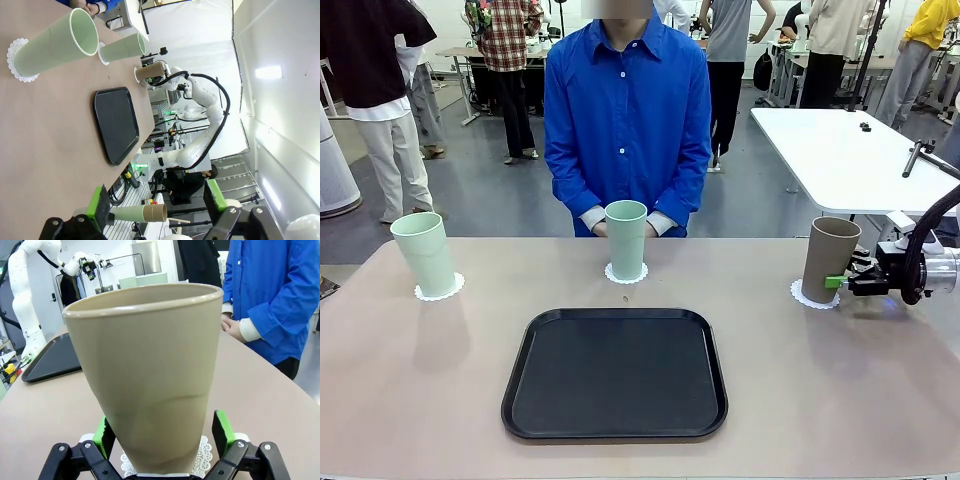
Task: Place coasters on the table and set cups on them.
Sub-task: Take one Reusable plastic cup from the Flat Tray and place it on a coaster set by the human.
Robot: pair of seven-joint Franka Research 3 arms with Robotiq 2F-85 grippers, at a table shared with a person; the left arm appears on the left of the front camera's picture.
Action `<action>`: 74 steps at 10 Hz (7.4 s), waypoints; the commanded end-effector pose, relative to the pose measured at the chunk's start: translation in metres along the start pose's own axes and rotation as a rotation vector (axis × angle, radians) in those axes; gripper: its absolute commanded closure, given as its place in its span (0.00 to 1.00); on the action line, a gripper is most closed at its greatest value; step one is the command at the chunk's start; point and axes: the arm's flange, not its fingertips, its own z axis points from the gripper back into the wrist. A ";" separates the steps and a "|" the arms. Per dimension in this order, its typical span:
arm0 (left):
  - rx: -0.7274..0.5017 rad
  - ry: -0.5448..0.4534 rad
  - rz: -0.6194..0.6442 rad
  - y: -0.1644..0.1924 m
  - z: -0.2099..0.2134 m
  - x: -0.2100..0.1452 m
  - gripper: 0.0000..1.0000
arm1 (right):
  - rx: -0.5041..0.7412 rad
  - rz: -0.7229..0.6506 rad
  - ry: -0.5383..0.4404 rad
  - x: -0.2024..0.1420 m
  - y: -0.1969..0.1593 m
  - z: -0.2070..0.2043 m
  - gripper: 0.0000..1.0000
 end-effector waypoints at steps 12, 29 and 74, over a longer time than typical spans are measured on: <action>0.000 -0.013 -0.003 -0.002 0.001 0.001 0.00 | 0.081 -0.064 0.036 0.011 -0.008 0.027 0.00; 0.000 -0.013 -0.003 -0.002 0.001 0.001 0.00 | -0.767 -0.454 0.904 0.242 0.208 0.029 0.00; 0.000 -0.013 -0.003 -0.002 0.001 0.001 0.00 | -0.077 -1.101 0.107 0.127 0.148 0.248 0.00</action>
